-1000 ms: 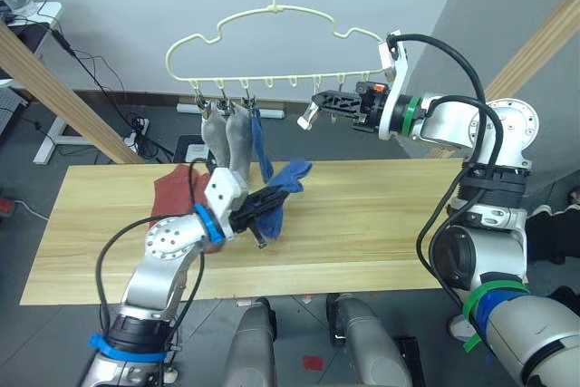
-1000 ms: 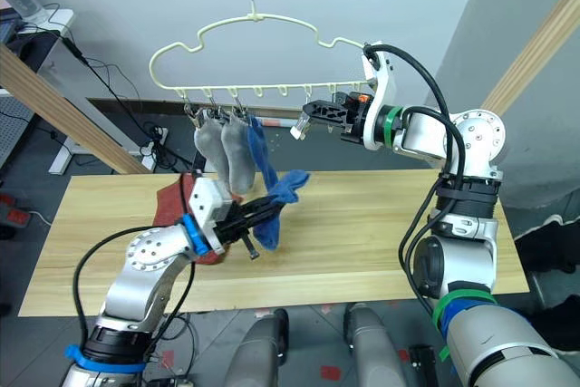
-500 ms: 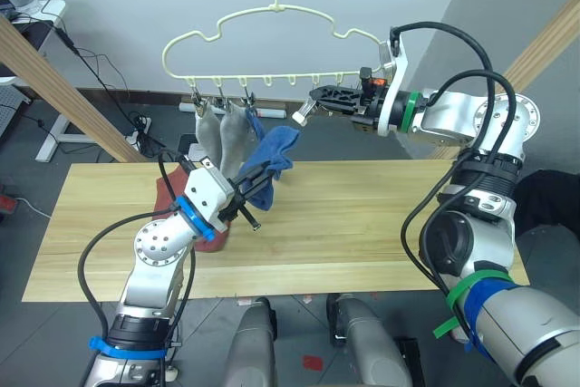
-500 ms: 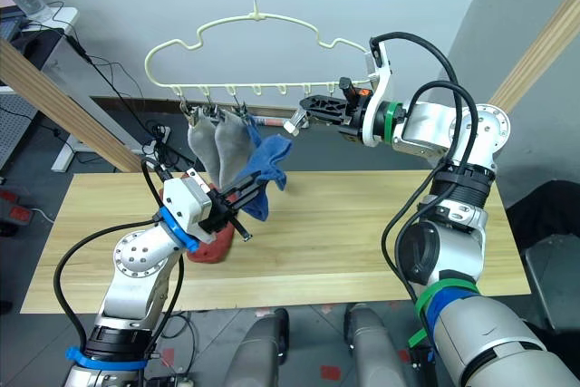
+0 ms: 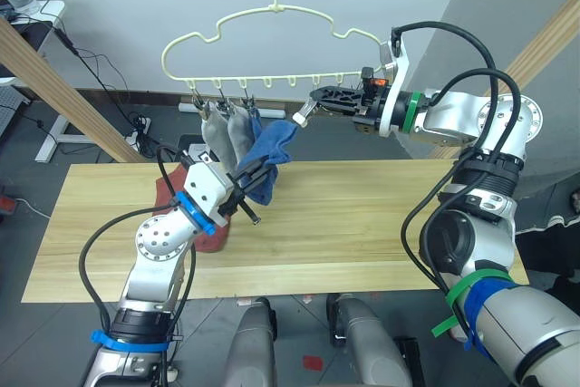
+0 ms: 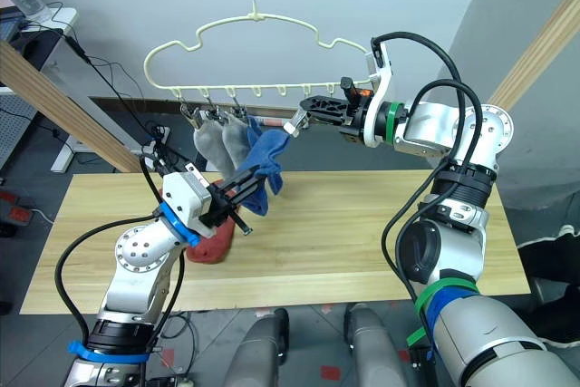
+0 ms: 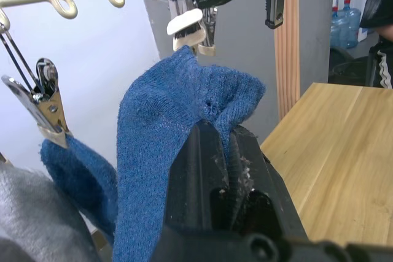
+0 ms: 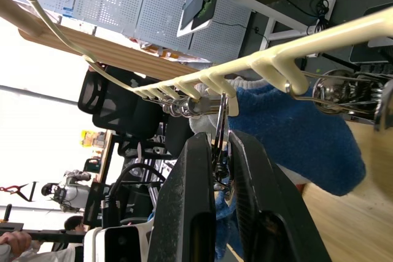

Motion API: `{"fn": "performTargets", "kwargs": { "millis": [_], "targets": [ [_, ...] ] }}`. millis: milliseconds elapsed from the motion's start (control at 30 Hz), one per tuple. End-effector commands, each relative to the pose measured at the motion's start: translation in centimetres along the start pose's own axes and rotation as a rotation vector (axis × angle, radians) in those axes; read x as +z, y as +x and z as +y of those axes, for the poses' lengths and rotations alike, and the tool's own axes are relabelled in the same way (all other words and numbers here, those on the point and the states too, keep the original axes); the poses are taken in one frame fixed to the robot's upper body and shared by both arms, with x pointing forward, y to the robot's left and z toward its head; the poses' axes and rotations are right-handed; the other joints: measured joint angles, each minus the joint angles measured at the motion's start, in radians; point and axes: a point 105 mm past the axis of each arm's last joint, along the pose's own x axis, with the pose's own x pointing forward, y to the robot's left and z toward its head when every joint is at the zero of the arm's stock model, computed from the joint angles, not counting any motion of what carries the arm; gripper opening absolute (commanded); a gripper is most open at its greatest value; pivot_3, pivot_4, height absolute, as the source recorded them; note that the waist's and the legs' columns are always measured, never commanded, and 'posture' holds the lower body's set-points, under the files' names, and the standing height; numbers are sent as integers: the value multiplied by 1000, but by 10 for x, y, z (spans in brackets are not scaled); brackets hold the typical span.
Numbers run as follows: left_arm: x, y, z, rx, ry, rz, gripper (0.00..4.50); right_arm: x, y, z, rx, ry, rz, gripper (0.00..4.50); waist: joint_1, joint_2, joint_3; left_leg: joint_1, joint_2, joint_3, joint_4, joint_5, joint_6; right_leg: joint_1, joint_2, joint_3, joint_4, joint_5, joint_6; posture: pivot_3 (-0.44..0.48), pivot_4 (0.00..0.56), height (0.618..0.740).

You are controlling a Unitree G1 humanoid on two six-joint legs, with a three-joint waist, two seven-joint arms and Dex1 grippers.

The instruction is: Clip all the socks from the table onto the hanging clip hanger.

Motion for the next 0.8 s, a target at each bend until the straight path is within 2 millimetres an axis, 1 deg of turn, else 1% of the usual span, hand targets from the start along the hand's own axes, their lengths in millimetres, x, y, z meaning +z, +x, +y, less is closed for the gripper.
{"fn": "performTargets", "kwargs": {
  "millis": [33, 267, 467, 800],
  "targets": [
    [12, 1, 5, 18, 24, -52, 19, 3, -1, 7, 20, -15, -3, 342, 0, 0, 0, 0, 0, 0, 0, 0, 0, 0, 0, 0, 0, 0, 0, -22, 321, 740],
    [14, 6, 6, 22, 16, -66, 19, 1, 2, 5, 2, -14, 0, 342, 0, 0, 0, 0, 0, 0, 0, 0, 0, 0, 0, 0, 0, 0, 0, -25, 325, 740],
    [15, 7, 6, 19, 17, -73, 19, -1, 4, 4, -6, -22, 5, 342, -1, 0, 0, 0, 0, 0, 0, 0, 0, 0, 0, 0, 0, 0, 0, -23, 330, 740],
    [16, 10, 1, 4, 12, -79, 19, -5, 7, 7, -2, -54, 15, 342, -1, 0, 0, 0, 0, 0, 0, 0, 0, 0, 0, 0, 0, 0, 0, -21, 333, 740]
  ]
}}
